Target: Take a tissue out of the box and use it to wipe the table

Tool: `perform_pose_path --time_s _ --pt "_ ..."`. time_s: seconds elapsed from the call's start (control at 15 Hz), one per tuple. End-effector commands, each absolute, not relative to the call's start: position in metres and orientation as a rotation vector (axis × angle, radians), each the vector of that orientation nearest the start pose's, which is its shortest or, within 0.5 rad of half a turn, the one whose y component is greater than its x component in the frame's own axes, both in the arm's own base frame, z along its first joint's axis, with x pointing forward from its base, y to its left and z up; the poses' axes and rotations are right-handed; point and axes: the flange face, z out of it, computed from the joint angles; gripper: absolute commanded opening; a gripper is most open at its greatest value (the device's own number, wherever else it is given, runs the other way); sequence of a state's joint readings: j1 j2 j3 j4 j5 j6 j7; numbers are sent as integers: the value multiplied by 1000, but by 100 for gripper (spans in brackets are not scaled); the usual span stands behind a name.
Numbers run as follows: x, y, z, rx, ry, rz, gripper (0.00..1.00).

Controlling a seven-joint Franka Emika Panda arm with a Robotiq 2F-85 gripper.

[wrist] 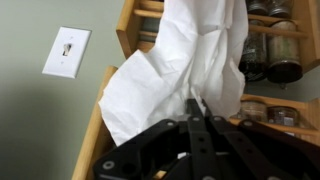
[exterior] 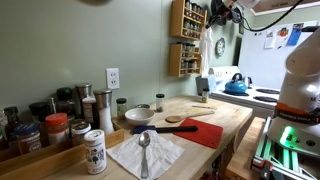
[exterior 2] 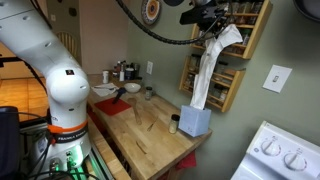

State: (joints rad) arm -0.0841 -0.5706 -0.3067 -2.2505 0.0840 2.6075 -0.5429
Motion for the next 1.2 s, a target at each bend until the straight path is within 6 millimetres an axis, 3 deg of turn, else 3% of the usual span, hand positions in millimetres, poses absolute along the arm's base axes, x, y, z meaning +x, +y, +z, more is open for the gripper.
perform_pose_path --time_s 0.0,0.2,0.27,0.33,0.4,0.6,0.8,0.93,1.13 --pt "401 -188 675 -2933 -186 -1495 0" --pt "417 -167 667 -2915 -274 -1474 0" --pt "423 -163 661 -2928 -305 -1440 26" --pt "428 -158 655 -2936 -354 -1417 29" --pt "432 -155 649 -2936 -390 -1389 6" --pt "443 -152 634 -2953 -442 -1319 0" --pt "447 -152 625 -2971 -469 -1261 0" --pt "444 -155 627 -2979 -482 -1252 0" --pt "424 -167 643 -3011 -471 -1284 0"
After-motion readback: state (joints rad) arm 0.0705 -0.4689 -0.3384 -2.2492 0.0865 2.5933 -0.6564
